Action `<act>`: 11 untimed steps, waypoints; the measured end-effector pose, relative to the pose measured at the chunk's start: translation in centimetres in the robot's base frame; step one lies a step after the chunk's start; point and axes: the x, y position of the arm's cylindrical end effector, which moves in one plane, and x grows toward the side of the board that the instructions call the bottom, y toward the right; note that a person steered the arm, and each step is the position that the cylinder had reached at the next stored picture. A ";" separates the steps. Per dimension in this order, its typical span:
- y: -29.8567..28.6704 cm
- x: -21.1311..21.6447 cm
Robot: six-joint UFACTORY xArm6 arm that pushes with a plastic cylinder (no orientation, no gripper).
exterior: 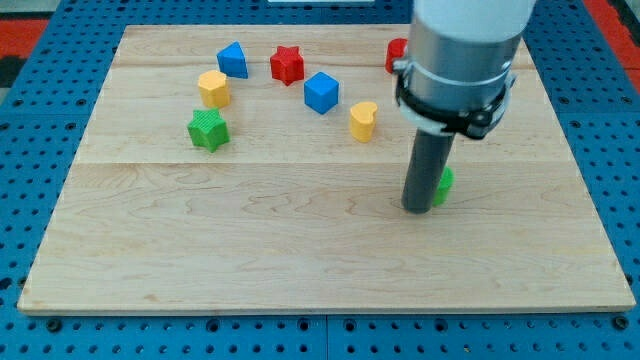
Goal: Move the green circle to the top of yellow heart
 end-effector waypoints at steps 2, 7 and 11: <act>6.3 -1.6; 6.9 -15.1; -0.7 -17.4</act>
